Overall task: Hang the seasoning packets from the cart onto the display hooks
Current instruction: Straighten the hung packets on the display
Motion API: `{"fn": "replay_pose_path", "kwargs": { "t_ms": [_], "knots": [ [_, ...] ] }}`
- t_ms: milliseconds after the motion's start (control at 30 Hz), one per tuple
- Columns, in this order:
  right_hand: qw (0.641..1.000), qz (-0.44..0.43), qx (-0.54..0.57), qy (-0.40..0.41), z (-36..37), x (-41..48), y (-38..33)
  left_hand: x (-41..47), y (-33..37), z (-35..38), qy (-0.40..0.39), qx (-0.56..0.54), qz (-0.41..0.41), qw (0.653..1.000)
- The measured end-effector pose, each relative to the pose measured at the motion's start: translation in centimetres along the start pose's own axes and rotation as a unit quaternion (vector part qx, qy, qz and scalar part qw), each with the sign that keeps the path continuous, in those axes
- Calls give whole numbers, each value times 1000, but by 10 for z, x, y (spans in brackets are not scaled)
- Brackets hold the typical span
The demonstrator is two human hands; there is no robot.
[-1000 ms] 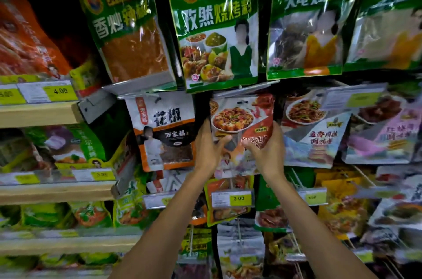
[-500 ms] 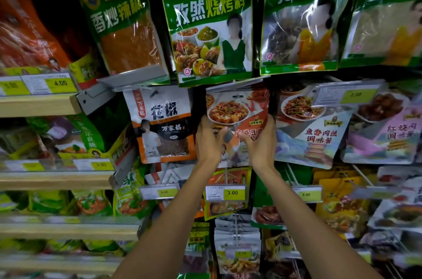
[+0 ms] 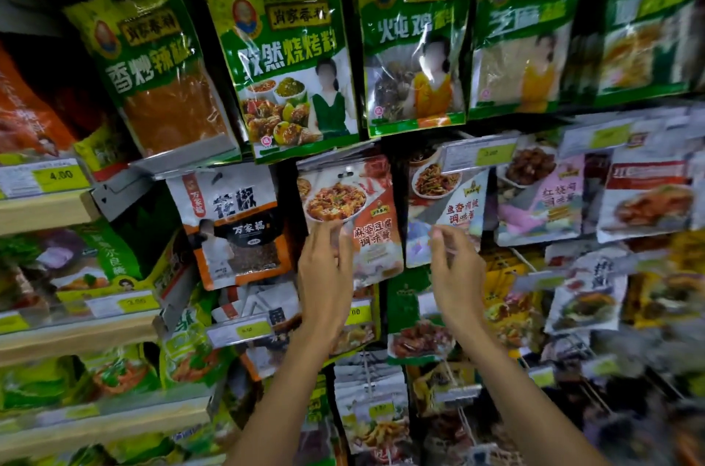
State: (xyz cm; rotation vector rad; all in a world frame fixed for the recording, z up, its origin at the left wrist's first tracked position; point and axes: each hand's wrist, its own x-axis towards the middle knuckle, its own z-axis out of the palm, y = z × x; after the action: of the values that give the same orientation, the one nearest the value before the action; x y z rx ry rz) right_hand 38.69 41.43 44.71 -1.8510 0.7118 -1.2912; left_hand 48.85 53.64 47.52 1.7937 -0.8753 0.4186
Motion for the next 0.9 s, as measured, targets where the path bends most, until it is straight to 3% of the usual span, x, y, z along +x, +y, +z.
{"fn": "replay_pose_path", "kwargs": {
  "t_ms": [400, 533, 633, 800, 900],
  "knots": [
    [980, -137, -4, 145, -183, 128, -25, 60, 177, 62, 3, -101, 179, 979],
    [979, -157, 2, 132, -226, 191, -17, 88, 233, 120, -21, -116, 177, 977],
    [979, -162, -19, 122, -250, 237, -7, 105, 262, 164, -51, -118, 130, 983],
    [987, -154, -17, 41, -262, 295, 13, 120, 283, 224, -66, -64, 74, 993],
    [996, -86, 5, -27, -259, 322, 27, 123, 287, 245, -48, -32, 48, 997]
  ]
}}
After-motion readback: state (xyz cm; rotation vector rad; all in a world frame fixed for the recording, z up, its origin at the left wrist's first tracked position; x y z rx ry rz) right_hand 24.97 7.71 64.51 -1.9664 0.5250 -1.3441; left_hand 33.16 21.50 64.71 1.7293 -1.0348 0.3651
